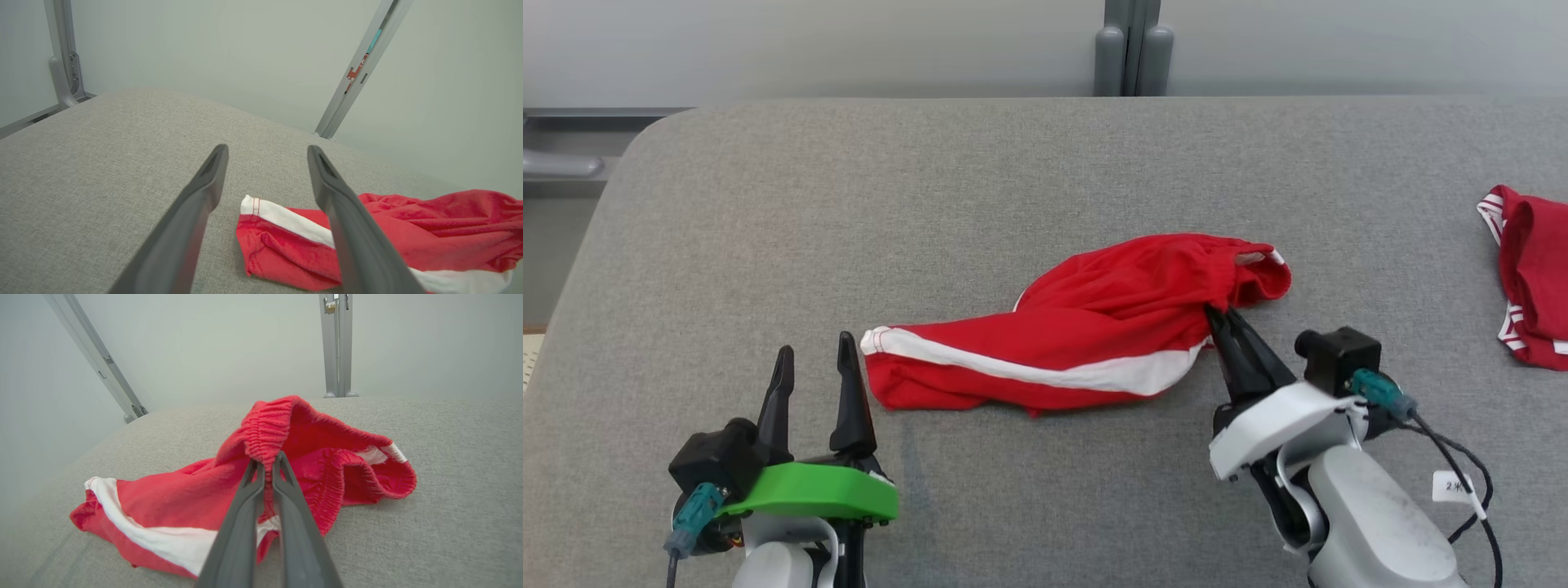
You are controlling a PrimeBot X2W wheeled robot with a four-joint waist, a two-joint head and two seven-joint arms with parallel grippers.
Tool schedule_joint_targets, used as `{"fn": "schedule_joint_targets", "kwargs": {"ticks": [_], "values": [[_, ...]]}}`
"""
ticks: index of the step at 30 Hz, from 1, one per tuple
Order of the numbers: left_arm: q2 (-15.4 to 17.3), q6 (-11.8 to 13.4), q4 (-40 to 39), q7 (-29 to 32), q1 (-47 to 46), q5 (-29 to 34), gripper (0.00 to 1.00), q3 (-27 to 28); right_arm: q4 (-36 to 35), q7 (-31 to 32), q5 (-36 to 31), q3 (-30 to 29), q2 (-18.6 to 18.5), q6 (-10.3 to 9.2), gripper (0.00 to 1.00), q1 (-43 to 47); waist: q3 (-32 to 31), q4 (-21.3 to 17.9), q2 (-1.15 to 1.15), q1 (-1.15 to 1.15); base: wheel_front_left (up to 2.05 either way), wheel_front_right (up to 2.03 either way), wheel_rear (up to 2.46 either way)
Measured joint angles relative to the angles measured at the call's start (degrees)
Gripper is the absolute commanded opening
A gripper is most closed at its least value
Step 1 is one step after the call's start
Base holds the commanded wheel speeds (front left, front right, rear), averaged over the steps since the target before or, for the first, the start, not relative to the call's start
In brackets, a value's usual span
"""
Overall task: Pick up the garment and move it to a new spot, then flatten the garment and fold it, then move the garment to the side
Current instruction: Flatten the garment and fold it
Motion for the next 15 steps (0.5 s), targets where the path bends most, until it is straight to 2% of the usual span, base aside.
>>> {"fn": "schedule_joint_targets", "kwargs": {"ticks": [3, 6, 10, 15], "values": [[-0.14, -0.13, -0.60, 0.00, -0.09, 0.23, 1.00, 0.09, -0.40, 1.62, 0.32, -1.97, 0.29, 0.00, 0.00, -2.85, 0.57, 0.38, 0.00, 0.00, 0.00, 0.00, 0.00], [-0.20, -0.58, -1.07, 0.00, -0.65, 0.38, 1.00, -0.25, 2.13, 3.36, 0.85, -4.67, 0.89, 0.00, 0.00, -7.71, 1.20, 1.36, 0.00, 0.00, 0.00, 0.00, 0.00], [-0.31, -0.97, -1.60, 0.00, -2.14, 0.55, 1.00, -1.35, 9.22, 4.75, -0.73, -7.73, 1.47, 0.00, 0.00, -13.70, 2.24, 3.35, 0.00, 0.00, 0.00, 0.00, 0.00], [-0.35, -0.98, -2.18, 0.00, -3.68, -0.27, 1.00, -4.30, 20.06, 4.48, -6.14, -13.06, 1.21, 0.00, 0.00, -19.80, 3.81, 6.17, 0.00, 0.00, 0.00, 0.00, 0.00]]}}
